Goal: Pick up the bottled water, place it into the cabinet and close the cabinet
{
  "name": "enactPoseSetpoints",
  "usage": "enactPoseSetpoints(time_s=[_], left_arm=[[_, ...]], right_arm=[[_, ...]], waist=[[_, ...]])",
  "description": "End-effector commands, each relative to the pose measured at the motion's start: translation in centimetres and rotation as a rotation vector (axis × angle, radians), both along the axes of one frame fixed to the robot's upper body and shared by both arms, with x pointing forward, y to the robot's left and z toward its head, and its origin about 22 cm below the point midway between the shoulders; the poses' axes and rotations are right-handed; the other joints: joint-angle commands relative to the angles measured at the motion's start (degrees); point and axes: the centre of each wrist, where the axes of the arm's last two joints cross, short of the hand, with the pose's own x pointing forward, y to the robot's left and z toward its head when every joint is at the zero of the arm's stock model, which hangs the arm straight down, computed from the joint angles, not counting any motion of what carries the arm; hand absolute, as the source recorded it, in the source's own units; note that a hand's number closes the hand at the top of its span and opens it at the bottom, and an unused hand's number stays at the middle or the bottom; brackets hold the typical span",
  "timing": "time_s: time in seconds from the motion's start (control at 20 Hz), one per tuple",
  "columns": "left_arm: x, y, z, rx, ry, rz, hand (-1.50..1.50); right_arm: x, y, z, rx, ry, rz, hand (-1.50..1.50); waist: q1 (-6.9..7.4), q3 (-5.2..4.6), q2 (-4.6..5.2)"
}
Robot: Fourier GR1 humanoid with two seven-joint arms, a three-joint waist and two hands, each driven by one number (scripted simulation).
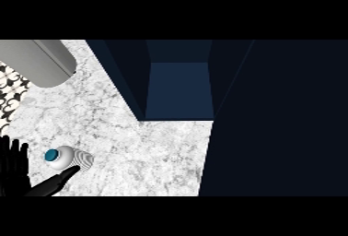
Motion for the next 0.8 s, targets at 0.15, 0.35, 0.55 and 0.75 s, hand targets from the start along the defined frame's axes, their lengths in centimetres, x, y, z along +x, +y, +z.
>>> enactPoseSetpoints(time_s=[0.15,0.35,0.55,0.75], left_arm=[[-0.4,-0.2,-3.3,-0.024,0.011,-0.05,-1.5],[2.7,-0.8,-5.3,-0.029,0.013,-0.035,-1.5],[2.1,-0.5,-6.7,-0.045,0.011,-0.027,-1.5],[1.4,-0.8,-9.4,-0.033,0.036,-0.018,-1.5]], right_arm=[[-1.0,-1.3,2.1,-0.026,-0.085,-0.071,-1.5],[-1.1,0.1,1.5,-0.038,-0.081,-0.071,-1.5],[-1.7,-0.3,0.6,-0.036,-0.065,-0.065,-1.5],[-2.6,-0.6,1.6,-0.025,-0.081,-0.059,-1.5]], waist=[[0.4,0.03,0.05],[0.0,-0.02,0.05],[0.03,0.04,0.01],[-0.23,0.01,-0.05]])
